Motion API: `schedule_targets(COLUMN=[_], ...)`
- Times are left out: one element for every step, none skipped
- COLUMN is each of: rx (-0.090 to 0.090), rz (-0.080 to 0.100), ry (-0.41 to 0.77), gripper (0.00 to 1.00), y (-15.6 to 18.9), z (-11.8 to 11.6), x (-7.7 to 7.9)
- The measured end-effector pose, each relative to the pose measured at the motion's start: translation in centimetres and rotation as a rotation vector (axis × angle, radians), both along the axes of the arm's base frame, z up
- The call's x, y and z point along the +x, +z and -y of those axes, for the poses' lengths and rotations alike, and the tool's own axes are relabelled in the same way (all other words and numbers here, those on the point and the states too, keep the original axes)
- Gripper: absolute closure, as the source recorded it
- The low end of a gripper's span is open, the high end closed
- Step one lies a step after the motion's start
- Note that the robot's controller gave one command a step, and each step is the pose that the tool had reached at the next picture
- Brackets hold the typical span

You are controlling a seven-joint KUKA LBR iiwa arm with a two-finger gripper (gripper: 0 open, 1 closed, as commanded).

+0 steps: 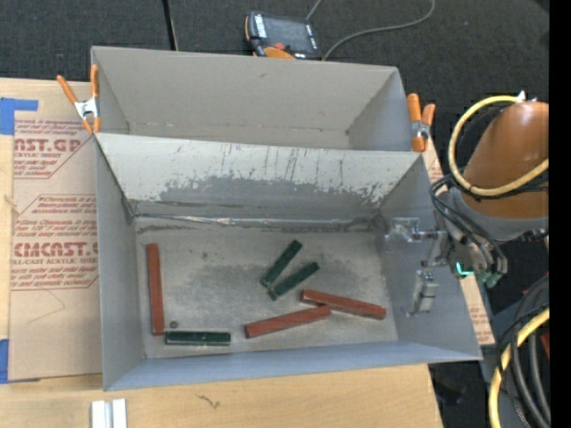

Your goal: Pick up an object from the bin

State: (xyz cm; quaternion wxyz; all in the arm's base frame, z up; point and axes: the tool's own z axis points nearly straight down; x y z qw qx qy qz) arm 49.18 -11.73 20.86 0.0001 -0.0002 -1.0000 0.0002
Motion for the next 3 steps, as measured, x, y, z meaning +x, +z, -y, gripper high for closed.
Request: schedule_targets(rx=[0.004, 0.000, 0.000], rz=[-0.005, 0.006, 0.003], ry=[-0.159, -0.103, -0.104], gripper=[0.00, 0.00, 1.00], y=[-7.3, -14.1, -13.7], z=[-7.8, -9.4, -9.3], x=[-0.4, 2.3, 2.3])
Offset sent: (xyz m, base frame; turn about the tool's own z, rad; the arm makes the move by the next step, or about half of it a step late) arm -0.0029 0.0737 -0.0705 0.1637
